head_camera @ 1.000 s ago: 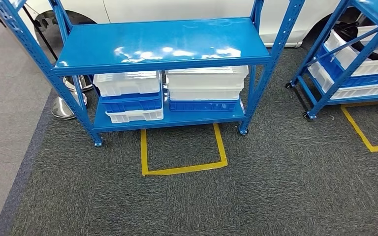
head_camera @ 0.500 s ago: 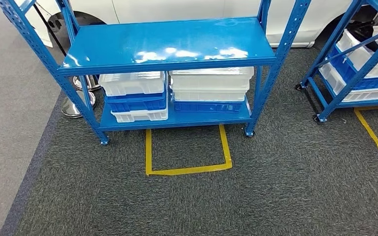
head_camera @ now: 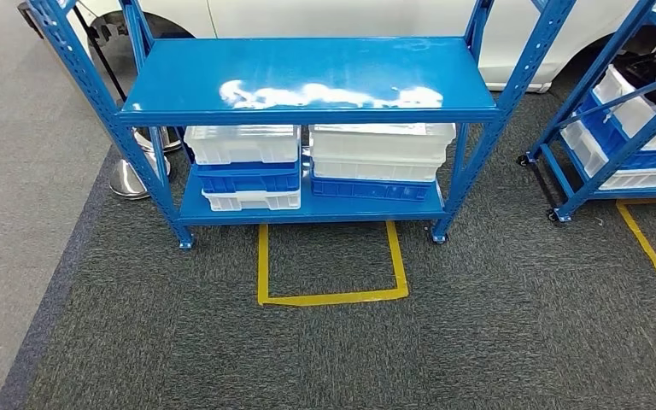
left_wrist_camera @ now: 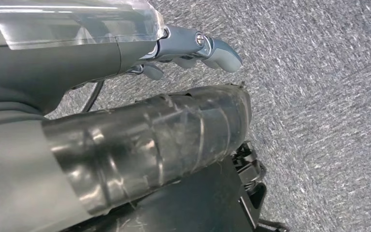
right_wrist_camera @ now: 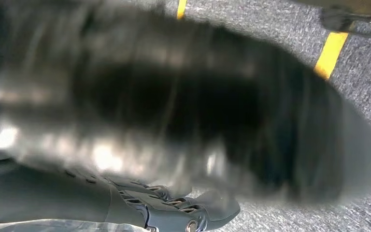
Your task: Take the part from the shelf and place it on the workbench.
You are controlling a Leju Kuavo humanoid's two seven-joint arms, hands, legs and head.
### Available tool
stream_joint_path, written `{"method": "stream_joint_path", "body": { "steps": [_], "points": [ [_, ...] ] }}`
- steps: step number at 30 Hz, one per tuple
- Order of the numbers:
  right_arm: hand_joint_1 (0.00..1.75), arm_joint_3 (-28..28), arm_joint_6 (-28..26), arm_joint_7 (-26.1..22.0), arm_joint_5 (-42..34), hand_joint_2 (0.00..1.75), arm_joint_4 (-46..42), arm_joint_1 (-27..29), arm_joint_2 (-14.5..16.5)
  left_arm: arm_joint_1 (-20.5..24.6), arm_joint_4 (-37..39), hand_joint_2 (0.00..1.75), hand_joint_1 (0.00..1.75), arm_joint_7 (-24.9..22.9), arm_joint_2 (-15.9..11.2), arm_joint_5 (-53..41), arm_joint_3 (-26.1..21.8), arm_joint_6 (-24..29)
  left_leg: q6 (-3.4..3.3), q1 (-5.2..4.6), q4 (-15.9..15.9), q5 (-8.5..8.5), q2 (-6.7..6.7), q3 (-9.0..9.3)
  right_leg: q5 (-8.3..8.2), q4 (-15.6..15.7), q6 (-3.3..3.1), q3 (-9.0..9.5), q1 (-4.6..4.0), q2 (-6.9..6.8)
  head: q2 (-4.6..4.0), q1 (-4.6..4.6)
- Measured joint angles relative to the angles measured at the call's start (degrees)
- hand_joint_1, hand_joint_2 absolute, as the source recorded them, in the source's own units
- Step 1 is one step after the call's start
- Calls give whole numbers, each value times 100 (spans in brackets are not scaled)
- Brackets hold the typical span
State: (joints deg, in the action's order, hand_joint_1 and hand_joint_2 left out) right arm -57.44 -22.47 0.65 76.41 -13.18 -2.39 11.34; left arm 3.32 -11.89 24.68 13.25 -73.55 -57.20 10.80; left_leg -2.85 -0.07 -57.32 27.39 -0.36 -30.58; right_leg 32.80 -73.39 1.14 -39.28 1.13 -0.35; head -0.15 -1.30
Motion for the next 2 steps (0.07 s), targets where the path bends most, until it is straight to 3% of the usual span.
{"method": "stream_joint_path", "body": {
  "steps": [1, 2],
  "points": [
    [0, 0, 8, 0, 2, 0, 0, 4, -1, -1, 0, 0, 0, 1, 0, 0, 0, 0, 11, -2, -6, 21, -16, 26, -241, 342, -19, 140, -2, 7, 0, -1],
    [0, 0, 12, 0, 3, 0, 0, 7, -1, -1, 0, 0, 0, 1, 0, 0, 0, 0, 17, -3, -9, 32, -25, 41, -374, 542, -29, 225, -3, 11, 0, 0]
  ]
}}
